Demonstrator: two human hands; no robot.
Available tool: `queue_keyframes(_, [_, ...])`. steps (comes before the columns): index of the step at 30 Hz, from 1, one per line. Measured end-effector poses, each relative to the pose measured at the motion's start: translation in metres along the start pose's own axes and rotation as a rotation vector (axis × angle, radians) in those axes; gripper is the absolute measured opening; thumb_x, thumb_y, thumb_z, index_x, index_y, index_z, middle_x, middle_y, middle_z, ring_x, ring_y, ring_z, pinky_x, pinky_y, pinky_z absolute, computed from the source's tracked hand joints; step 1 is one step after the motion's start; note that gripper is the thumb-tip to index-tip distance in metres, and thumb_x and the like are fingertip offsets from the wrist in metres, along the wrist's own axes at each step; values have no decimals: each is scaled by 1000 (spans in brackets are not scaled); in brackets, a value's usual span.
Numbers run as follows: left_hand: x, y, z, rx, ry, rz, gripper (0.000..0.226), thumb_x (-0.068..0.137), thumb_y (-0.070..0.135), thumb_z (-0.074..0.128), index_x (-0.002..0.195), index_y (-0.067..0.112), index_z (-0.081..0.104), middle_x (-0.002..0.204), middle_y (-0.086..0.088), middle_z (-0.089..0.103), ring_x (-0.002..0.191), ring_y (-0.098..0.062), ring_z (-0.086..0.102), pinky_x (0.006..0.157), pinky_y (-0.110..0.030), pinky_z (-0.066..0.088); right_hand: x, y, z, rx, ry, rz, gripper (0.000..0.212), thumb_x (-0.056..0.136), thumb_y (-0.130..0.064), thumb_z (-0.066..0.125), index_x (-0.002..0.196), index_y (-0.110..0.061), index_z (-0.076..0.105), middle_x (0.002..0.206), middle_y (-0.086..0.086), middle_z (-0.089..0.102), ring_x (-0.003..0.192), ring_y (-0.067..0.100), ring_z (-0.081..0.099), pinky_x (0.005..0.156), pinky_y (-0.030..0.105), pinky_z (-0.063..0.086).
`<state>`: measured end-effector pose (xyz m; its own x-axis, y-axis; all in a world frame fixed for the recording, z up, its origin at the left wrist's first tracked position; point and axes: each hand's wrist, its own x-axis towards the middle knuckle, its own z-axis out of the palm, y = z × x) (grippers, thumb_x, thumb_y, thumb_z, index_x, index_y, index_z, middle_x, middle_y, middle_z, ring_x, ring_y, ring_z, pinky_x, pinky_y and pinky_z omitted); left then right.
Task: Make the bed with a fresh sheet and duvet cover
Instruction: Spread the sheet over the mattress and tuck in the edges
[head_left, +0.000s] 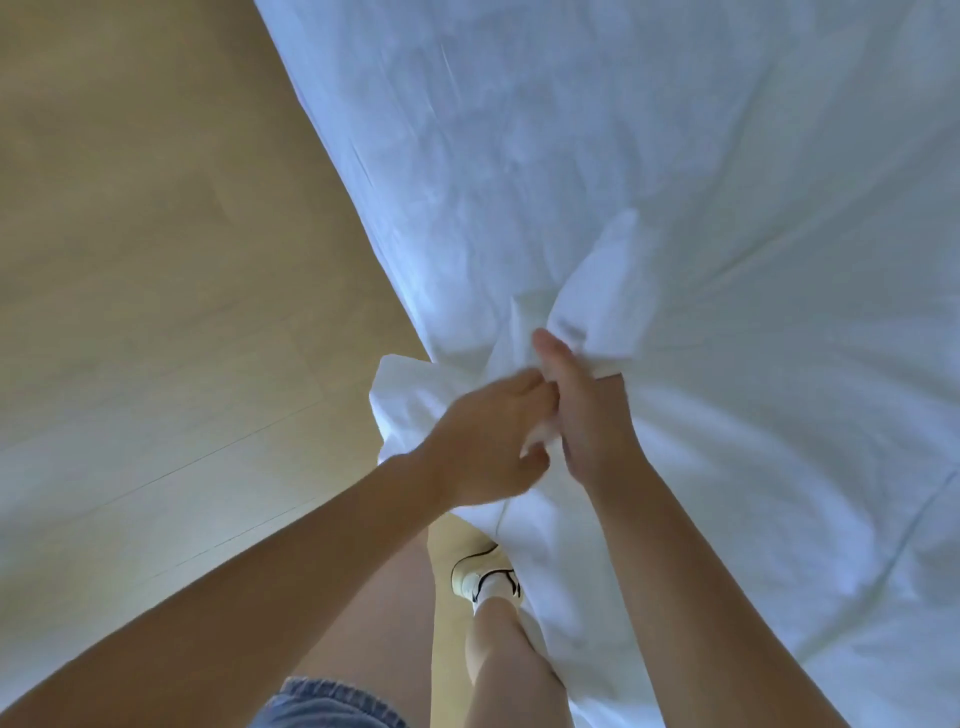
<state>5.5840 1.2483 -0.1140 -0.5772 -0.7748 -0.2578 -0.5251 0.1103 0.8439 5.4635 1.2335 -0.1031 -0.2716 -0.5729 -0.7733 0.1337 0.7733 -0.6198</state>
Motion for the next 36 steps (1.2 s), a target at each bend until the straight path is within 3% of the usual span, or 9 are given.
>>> queue_keyframes(3, [-2,-8,-3,-418,-7,-371,28,81,10,57,106,21,64,96,4,66,81,-13,60,78,-28,48,15,2,-5,149,239,157,10,85,-3,54,81,-9,60,66,-1,58,64,17,58,53,23,46])
queue_keyframes(6, [25,-31,-10,-414,208,-491,48,82,10,66,124,27,50,107,4,60,93,-9,55,84,-27,46,22,10,-20,413,106,298,26,84,-6,49,106,-8,63,95,8,67,91,28,66,80,36,56])
queue_keyframes(12, [74,-6,21,43,-402,-219,92,74,25,72,149,32,18,157,5,9,143,-15,8,114,-34,15,8,24,-67,524,-10,398,37,78,-13,33,86,-5,68,87,16,64,84,31,63,82,40,53])
queue_keyframes(15, [77,8,33,14,-411,-141,17,87,26,59,100,15,57,117,-3,56,115,-24,48,91,-26,37,-6,21,-85,532,-26,373,39,75,-16,38,86,-5,73,92,15,66,85,28,65,90,41,48])
queue_keyframes(18, [61,10,29,-165,-280,-206,33,85,8,50,59,16,32,60,2,39,62,-17,40,51,-18,28,-13,17,-86,395,33,307,28,81,-12,42,95,-8,66,90,12,67,90,28,65,90,40,49])
queue_keyframes(25, [-28,-44,-92,-286,381,-506,29,71,13,49,55,17,25,43,10,22,39,-4,20,38,-17,14,-10,-2,-1,30,-31,100,27,90,-27,57,114,-17,53,96,1,61,88,16,62,79,31,49])
queue_keyframes(30, [-89,-138,-160,156,870,-848,11,82,15,46,72,16,49,70,-2,43,67,-25,44,58,-25,35,-17,-1,75,74,-355,313,25,97,-32,46,115,-16,54,106,3,61,90,16,62,75,28,47])
queue_keyframes(33, [-79,-156,-127,91,637,-918,44,89,23,57,127,3,44,127,-20,41,116,-34,45,98,-35,36,-24,20,82,-50,-336,344,21,96,-26,49,111,-14,56,104,5,61,86,17,62,69,27,48])
queue_keyframes(36, [-49,-130,-60,72,345,-900,53,89,28,59,135,8,41,135,-21,36,124,-36,41,103,-38,33,-34,47,50,-64,-226,375,6,94,-21,53,94,-17,57,90,2,62,82,16,61,69,27,46])
